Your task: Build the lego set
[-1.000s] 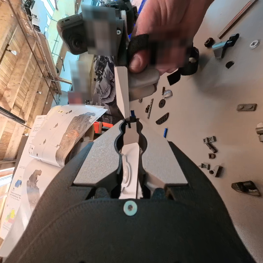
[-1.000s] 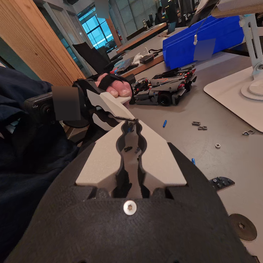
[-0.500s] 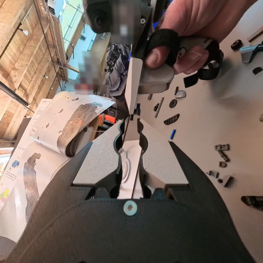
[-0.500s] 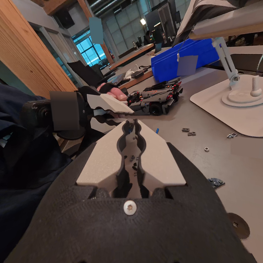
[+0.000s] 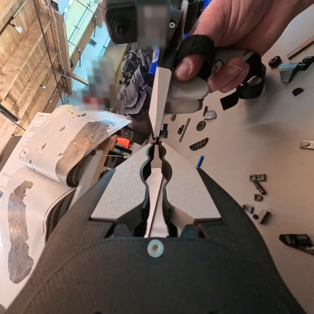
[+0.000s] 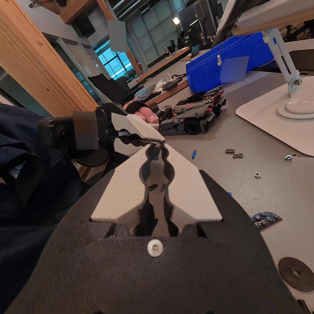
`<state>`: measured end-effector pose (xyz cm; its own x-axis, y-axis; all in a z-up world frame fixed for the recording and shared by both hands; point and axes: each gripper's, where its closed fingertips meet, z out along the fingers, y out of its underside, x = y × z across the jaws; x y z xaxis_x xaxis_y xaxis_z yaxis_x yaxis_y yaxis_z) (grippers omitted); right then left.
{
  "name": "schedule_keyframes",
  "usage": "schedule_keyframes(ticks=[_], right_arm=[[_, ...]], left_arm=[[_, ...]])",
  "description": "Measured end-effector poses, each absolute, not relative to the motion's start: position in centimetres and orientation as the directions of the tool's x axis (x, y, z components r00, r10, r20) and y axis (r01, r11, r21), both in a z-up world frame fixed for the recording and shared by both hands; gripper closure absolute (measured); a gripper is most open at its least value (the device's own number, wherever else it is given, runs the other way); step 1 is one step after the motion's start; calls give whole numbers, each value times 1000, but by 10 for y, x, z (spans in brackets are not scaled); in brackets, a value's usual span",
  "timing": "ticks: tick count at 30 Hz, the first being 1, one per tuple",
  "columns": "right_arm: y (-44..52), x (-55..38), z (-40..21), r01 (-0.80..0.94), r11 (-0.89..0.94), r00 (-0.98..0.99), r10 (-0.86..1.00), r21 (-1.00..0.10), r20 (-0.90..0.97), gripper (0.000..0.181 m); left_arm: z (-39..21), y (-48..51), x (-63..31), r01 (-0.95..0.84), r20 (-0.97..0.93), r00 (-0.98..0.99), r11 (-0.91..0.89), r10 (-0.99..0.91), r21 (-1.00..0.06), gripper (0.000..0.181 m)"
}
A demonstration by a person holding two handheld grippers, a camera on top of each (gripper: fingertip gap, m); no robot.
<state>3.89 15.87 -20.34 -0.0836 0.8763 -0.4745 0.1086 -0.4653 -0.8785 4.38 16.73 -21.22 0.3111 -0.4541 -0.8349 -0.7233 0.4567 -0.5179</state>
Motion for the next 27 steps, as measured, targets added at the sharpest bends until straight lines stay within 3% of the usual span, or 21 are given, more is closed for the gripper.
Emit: schedule_keyframes(ticks=[13, 17, 27], right_arm=[[162, 43, -201, 105, -424, -49, 901, -900, -430, 174], [168, 47, -199, 95, -409, -20, 911, -908, -413, 170], [161, 48, -209, 225, -137, 31, 991, -965, -134, 166]], left_arm=[[-214, 170, 41, -661, -750, 358, 415, -557, -625, 180], [-214, 171, 40, -610, -670, 388, 368, -633, -702, 180], [-216, 165, 44, -506, -515, 384, 292, -766, -811, 180]])
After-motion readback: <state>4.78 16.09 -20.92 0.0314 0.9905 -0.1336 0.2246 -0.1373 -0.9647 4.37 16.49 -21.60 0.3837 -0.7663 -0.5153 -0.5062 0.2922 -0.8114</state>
